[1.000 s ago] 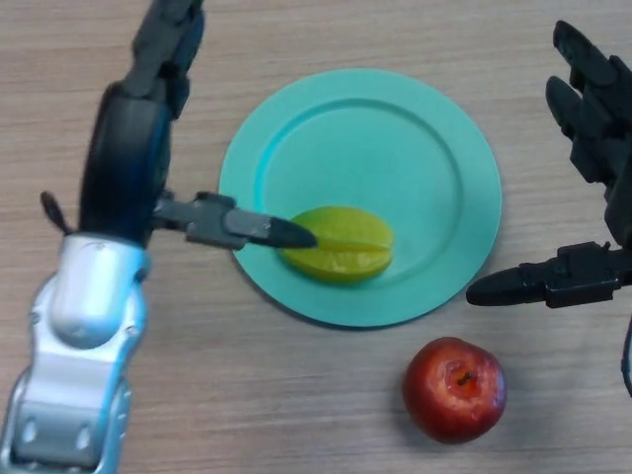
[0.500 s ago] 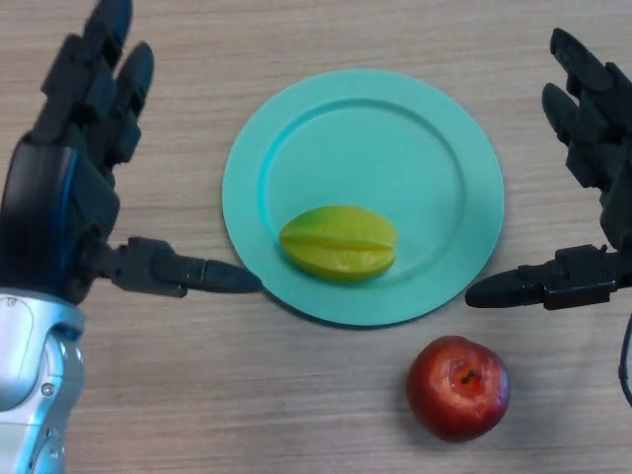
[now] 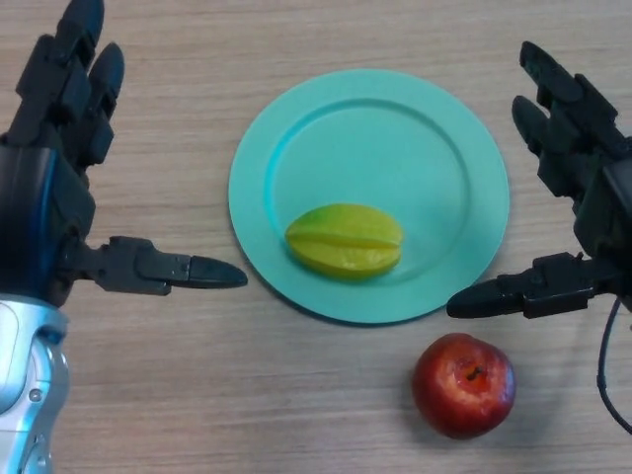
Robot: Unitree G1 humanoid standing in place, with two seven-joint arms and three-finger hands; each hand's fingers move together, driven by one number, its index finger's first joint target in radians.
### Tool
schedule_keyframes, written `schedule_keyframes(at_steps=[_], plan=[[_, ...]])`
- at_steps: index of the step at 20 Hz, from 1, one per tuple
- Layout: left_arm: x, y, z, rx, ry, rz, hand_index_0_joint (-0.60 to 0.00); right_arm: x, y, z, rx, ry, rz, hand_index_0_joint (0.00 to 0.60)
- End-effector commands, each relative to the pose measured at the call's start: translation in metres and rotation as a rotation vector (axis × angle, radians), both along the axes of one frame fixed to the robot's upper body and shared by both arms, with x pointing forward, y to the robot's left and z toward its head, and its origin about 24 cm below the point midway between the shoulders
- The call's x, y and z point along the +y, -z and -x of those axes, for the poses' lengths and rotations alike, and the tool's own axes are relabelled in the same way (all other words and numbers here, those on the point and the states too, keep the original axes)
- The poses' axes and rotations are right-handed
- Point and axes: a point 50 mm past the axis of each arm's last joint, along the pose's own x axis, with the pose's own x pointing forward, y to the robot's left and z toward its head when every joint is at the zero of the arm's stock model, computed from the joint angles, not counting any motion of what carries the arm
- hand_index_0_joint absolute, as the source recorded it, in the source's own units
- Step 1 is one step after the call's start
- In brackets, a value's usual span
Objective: Pick up the yellow starfruit and place it on the plate
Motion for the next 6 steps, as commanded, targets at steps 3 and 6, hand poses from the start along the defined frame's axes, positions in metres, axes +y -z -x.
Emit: schedule_keyframes(at_steps=[3, 6], plan=[[0.0066, -0.0340, 0.0159, -0.218, -0.055, -0.029, 0.000, -0.0040, -0.0352, 0.0144, -0.211, -0.016, -0.020, 0.000], [0.0058, -0.0342, 0.0160, -0.225, -0.063, -0.037, 0.000, -0.0044, -0.0344, 0.0142, -0.217, -0.020, -0.027, 0.000]])
